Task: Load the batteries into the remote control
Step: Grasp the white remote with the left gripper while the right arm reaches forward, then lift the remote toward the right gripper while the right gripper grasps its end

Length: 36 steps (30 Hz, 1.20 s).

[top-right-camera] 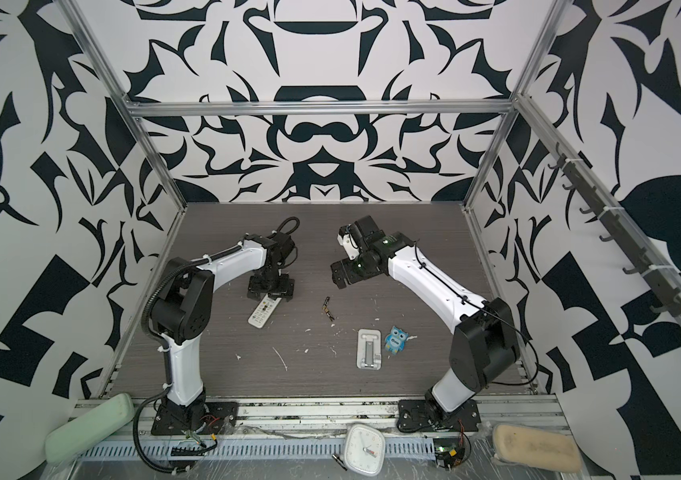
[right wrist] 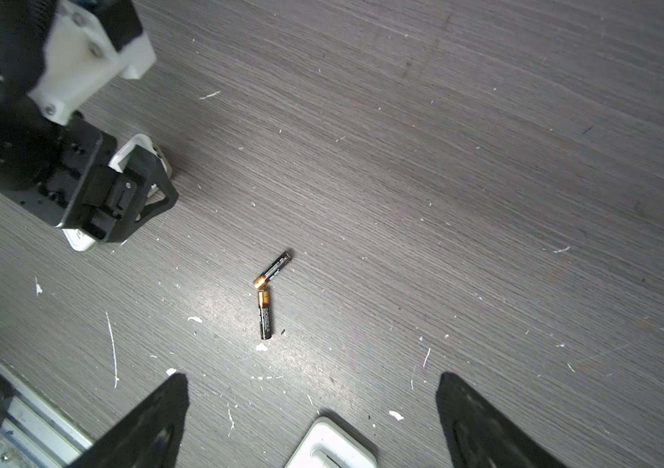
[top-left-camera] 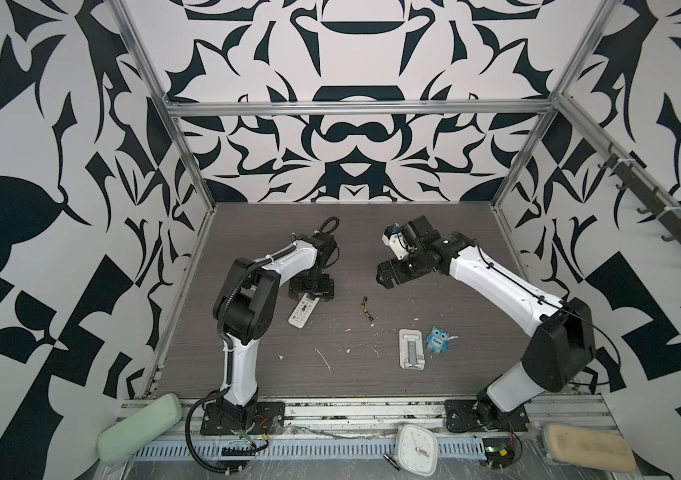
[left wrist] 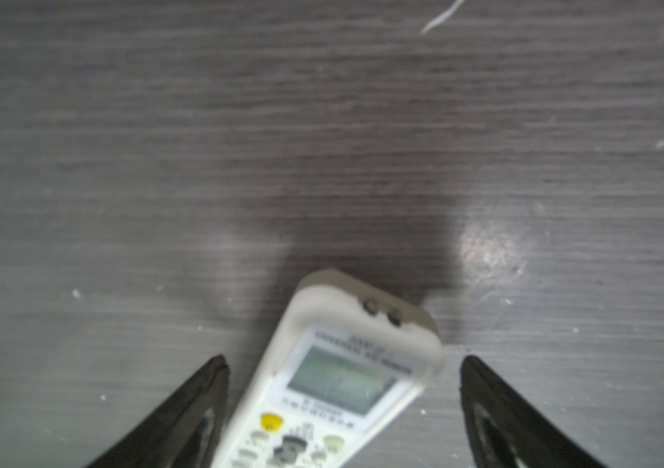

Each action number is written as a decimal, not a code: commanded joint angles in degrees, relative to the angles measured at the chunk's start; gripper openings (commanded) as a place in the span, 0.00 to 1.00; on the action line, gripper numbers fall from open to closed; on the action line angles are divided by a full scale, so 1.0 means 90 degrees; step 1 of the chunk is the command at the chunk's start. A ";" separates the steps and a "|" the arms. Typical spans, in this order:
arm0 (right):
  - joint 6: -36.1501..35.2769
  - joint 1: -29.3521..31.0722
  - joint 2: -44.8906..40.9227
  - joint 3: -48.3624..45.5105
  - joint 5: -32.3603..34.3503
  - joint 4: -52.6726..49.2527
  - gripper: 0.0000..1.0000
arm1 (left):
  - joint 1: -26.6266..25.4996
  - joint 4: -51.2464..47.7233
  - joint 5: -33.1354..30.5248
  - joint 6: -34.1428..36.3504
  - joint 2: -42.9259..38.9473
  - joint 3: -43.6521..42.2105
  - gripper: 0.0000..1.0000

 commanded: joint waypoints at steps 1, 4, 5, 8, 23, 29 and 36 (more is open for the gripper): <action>-0.0014 0.0030 -0.0204 0.0011 -0.0075 0.0101 0.98 | 0.0018 -0.0288 -0.0025 0.0010 0.0113 0.0156 0.80; -0.0014 0.0025 -0.0236 0.0028 -0.0103 0.0103 0.97 | 0.0022 -0.0216 0.0026 -0.0014 0.0111 0.0097 0.70; -0.0014 0.0023 -0.0243 0.0030 -0.0104 0.0100 0.97 | 0.0023 -0.0191 0.0044 -0.0014 0.0103 0.0071 0.68; -0.0020 0.0027 -0.0282 0.0059 -0.0107 0.0076 0.97 | 0.0023 -0.0066 0.0084 -0.0012 0.0079 -0.0033 0.61; 0.0052 0.0024 -0.0628 0.0513 -0.0554 -0.0231 0.91 | 0.0061 0.1251 0.0678 -0.0173 -0.1243 -0.0765 0.23; 0.0119 0.0022 -0.1393 0.0271 -0.1818 0.0355 0.86 | 0.0624 0.3473 0.2886 -0.0711 -0.3006 -0.1819 0.22; -0.0075 0.0029 -0.3048 -0.1492 -0.2537 0.2940 0.99 | 0.1132 0.3962 0.5074 -0.0694 -0.4048 -0.1995 0.21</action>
